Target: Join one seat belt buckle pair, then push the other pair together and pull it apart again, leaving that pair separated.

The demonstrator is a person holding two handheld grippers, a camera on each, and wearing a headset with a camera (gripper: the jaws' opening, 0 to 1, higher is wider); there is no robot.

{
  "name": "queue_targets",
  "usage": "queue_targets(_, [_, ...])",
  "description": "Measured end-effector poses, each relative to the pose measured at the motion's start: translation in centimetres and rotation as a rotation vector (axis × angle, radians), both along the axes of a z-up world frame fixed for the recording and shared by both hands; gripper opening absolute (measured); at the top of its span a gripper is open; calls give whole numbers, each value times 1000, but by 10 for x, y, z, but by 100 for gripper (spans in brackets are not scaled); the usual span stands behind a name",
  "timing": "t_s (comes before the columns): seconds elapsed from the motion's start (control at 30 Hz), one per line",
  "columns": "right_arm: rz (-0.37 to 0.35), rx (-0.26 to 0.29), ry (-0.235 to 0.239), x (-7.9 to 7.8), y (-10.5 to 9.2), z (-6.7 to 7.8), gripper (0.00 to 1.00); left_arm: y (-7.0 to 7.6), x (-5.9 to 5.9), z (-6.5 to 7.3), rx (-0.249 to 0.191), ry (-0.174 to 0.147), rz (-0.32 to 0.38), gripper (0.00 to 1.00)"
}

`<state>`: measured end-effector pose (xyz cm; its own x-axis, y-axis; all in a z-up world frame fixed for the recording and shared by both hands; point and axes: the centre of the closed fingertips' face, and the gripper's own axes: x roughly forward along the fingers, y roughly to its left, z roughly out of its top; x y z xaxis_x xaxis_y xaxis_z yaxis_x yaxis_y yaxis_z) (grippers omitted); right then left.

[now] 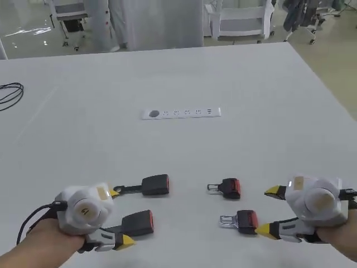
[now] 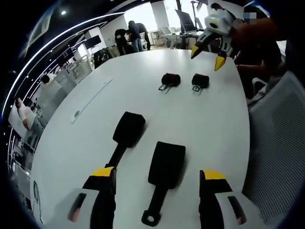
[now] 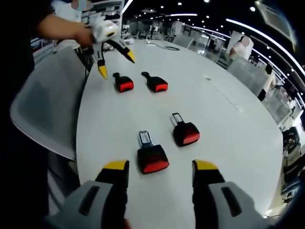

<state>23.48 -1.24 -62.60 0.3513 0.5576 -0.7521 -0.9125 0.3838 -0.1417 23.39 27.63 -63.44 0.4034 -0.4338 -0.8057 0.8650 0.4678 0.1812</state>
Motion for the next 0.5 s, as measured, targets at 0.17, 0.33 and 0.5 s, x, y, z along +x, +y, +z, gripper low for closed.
queue_targets(0.17, [12,-14,22,3,0,-8,54,-2,3,-7,2,32,-12,74])
queue_targets(0.33, [35,-37,46,5,1,-17,54,-2,6,-14,48,41,-87,63])
queue_targets(0.5, [66,-46,74,4,7,-25,54,-5,-1,-24,93,60,-189,59])
